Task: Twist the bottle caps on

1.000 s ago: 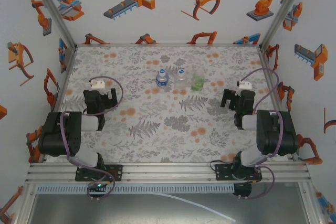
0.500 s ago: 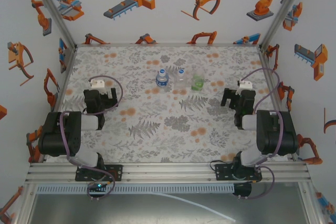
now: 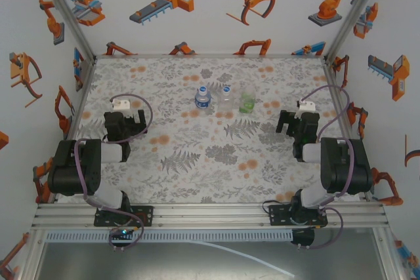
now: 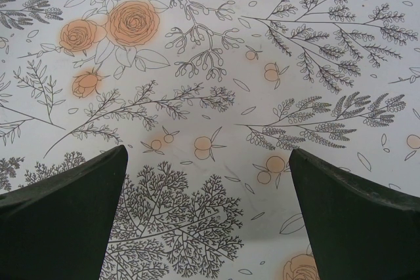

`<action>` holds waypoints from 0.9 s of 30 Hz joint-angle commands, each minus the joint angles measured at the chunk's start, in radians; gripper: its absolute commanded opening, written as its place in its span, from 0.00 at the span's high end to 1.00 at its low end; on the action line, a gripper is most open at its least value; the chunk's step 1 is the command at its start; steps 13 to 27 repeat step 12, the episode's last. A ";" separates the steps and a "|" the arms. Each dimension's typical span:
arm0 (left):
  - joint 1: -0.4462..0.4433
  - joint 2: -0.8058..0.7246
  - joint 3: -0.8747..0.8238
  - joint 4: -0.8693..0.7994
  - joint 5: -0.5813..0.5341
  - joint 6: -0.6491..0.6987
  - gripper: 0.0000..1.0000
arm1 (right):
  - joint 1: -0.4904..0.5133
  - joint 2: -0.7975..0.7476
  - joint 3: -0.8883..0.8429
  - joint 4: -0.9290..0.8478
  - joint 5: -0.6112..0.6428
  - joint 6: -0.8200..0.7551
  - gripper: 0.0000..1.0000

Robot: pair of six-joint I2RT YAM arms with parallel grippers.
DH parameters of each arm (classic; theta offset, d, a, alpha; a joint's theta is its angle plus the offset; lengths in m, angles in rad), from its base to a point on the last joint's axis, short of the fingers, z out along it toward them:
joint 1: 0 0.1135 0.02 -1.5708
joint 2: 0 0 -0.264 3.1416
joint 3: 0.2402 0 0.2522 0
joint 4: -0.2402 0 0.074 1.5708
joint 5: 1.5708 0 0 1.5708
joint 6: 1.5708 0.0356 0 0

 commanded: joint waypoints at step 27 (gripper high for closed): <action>0.018 -0.005 0.029 -0.010 0.038 -0.026 0.03 | -0.007 -0.006 0.008 0.061 0.007 0.003 0.01</action>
